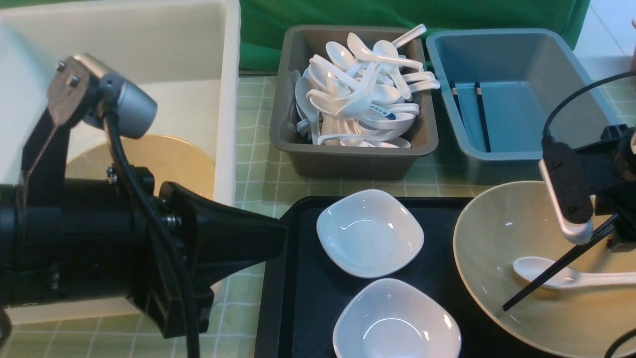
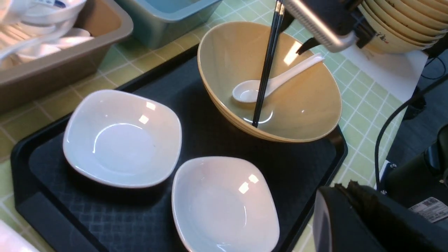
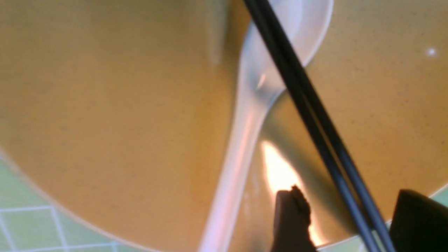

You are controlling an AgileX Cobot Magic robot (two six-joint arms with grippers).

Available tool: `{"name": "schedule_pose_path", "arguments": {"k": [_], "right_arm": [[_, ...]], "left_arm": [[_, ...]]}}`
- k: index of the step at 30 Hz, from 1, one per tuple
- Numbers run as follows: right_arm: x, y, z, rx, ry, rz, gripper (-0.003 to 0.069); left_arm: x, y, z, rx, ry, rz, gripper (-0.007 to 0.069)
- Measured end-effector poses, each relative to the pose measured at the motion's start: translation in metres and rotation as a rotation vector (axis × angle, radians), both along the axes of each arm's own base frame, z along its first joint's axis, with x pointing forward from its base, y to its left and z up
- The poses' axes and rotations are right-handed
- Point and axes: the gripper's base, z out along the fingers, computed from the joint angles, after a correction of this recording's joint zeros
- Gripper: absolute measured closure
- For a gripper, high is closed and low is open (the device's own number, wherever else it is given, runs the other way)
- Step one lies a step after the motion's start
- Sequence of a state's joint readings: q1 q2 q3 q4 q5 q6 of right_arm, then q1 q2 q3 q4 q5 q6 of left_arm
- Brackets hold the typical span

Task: On green table put chopsticks spoon bowls plates into blue grey white boxes.
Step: 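Move the grippers toward the tableware on the black tray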

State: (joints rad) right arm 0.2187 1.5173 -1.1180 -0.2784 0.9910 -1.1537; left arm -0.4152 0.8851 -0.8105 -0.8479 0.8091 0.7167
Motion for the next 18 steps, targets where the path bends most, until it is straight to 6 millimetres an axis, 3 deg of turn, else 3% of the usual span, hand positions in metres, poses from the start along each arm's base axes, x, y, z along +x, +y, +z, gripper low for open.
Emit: {"name": "schedule_pose_path", "arguments": {"k": [18], "right_arm": [[0.028,0.005,-0.056,-0.056,0.125,0.081,0.0285]], "left_arm": [[-0.001,-0.001,0.000,-0.028,0.052,0.013,0.0627]]}}
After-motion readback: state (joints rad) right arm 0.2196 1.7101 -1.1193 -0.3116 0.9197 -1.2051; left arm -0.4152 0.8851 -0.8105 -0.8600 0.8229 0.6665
